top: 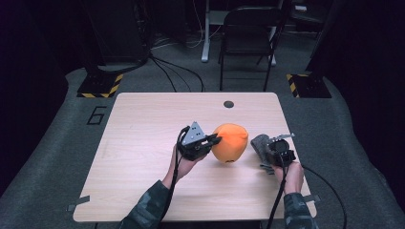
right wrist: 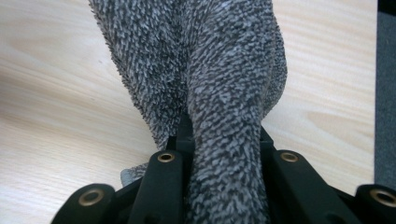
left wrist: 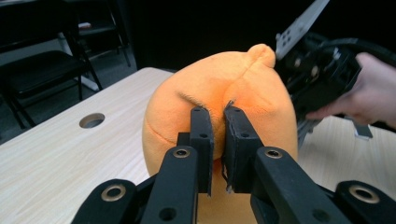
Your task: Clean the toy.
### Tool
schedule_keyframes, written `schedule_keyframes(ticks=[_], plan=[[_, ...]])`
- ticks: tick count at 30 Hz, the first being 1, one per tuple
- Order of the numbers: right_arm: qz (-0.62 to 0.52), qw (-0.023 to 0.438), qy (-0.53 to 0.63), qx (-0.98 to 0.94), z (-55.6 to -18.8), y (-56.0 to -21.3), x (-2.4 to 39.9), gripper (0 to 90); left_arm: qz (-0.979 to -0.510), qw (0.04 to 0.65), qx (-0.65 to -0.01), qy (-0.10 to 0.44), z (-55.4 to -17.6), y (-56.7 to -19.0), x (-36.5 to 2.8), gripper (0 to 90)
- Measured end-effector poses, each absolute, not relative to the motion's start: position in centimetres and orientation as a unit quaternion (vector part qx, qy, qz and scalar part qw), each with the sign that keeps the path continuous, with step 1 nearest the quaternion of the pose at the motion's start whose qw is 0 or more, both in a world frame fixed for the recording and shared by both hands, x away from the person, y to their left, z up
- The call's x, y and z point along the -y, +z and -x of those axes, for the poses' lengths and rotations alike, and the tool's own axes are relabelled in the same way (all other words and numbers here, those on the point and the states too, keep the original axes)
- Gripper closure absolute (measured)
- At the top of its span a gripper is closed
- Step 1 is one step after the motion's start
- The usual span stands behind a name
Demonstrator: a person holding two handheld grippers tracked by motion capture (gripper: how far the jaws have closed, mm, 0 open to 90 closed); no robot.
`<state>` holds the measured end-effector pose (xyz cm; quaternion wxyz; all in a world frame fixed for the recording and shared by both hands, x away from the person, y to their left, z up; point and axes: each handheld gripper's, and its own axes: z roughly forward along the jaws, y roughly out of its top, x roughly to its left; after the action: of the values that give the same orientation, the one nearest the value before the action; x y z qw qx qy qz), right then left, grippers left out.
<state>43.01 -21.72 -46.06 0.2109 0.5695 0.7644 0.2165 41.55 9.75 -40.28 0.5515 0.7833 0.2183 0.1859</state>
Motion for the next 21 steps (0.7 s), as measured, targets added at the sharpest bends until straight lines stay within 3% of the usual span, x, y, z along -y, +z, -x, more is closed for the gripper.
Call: schedule_keyframes(ticks=[14,18,21], plan=[[-0.483,0.240,0.338,-0.772,-38.7,-36.4,17.6,73.1,-0.822,0.497,-0.225,0.165,-42.7,-43.2,-7.7,82.1],[-0.451,0.223,0.344,-0.793,-38.0,-36.2,14.4,72.9,-0.822,0.497,-0.223,0.164,-42.5,-43.3,-7.7,81.9],[-0.441,0.206,0.320,-0.813,-38.9,-38.4,12.2,73.0,-0.824,0.498,-0.220,0.157,-42.5,-43.5,-7.6,81.9]])
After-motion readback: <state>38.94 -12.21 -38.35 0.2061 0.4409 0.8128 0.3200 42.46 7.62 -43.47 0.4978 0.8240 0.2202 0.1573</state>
